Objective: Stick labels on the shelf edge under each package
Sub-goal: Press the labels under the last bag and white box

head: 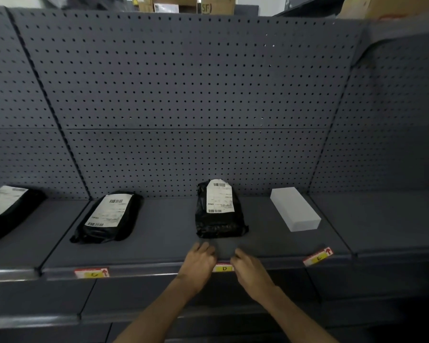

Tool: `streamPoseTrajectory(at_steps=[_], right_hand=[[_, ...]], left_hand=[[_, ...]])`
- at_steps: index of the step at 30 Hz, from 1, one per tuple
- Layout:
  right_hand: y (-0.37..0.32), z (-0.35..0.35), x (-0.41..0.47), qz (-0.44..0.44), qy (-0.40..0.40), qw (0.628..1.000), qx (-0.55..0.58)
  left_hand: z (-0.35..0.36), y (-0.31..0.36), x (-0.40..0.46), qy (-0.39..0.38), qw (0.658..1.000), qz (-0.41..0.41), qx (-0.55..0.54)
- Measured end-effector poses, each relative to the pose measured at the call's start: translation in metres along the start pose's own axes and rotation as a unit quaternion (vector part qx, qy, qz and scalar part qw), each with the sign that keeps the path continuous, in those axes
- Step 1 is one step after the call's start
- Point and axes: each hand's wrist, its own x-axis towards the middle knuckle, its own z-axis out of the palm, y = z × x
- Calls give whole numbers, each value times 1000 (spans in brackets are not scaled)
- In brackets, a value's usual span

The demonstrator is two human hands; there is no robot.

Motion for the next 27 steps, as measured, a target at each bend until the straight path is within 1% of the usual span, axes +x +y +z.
streamPoseTrajectory(at_steps=[4,6,8,12,14,16,18,23,27], right_hand=[[1,-2,0,-14,7,1000,1],[6,-5,-3,-27,25,999,8],[19,-8,-8,-33,53,998,14],[67,-24,-25,-23,90,995,-20],[96,-37,-35,-10,96,994,-42],[121,-51,-45,4,103,992,-67],[144,-62,-55,15,112,991,-77],[194,-69,-68,31,87,991,-99],[225,-63,-70,32,70,993,-92]], left_hand=[[-4,3,1,-11,1000,4,-3],[-7,5,4,12,1000,-4,-27],[-10,9,12,42,996,-10,-73],[-29,30,45,88,986,-16,-139],[-40,47,61,96,982,-15,-164],[-48,69,76,99,981,-5,-167],[-54,92,89,96,981,2,-171],[-59,145,120,54,980,-1,-192],[-53,174,143,31,983,-9,-182]])
